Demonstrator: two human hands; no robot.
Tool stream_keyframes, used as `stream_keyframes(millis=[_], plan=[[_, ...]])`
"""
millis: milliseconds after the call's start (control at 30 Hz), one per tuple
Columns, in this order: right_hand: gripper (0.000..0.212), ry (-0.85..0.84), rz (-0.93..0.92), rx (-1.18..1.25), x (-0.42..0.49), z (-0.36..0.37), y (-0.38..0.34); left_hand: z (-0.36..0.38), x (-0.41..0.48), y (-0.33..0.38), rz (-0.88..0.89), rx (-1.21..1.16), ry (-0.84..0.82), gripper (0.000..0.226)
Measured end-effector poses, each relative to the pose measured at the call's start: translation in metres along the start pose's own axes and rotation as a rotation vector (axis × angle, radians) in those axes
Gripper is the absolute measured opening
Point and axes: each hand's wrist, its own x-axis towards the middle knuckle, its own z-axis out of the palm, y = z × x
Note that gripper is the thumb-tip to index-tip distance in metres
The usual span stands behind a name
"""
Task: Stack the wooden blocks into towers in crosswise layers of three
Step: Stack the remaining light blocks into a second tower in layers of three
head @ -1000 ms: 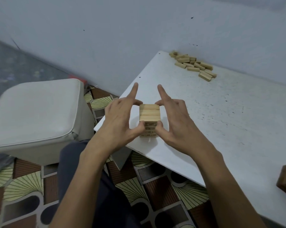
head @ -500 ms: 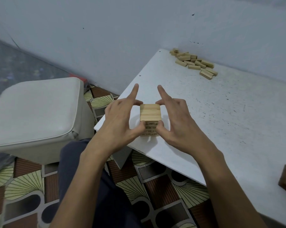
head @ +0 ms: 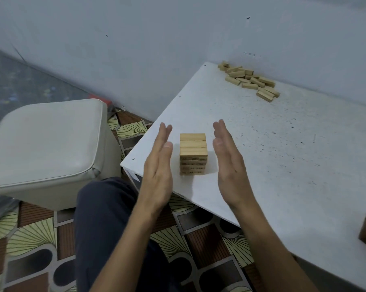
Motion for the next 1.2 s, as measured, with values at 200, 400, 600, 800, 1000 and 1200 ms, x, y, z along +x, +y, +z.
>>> stream_keyframes(millis=[200,400,600,800,1000,1200], plan=[[0.059,-0.008,0.019,0.129,-0.01,0.017,0.003,0.027,-0.011,-0.005,-0.008,-0.009,0.07,0.056],[0.059,-0.054,-0.007,0.137,-0.012,0.022,0.004,0.033,-0.01,-0.006,0.003,-0.016,0.054,0.058],[0.056,-0.054,-0.003,0.157,-0.012,0.022,0.009,0.037,-0.01,-0.008,0.004,-0.027,0.03,0.057],[0.058,-0.045,-0.01,0.141,-0.01,0.026,0.013,0.037,-0.01,-0.009,0.006,-0.04,0.041,0.059],[0.059,-0.039,-0.009,0.153,-0.01,0.027,0.016,0.038,-0.01,-0.008,0.007,-0.039,0.04,0.057],[0.06,-0.039,0.004,0.172,-0.01,0.027,0.017,0.038,-0.011,-0.008,-0.011,-0.044,0.038,0.053]])
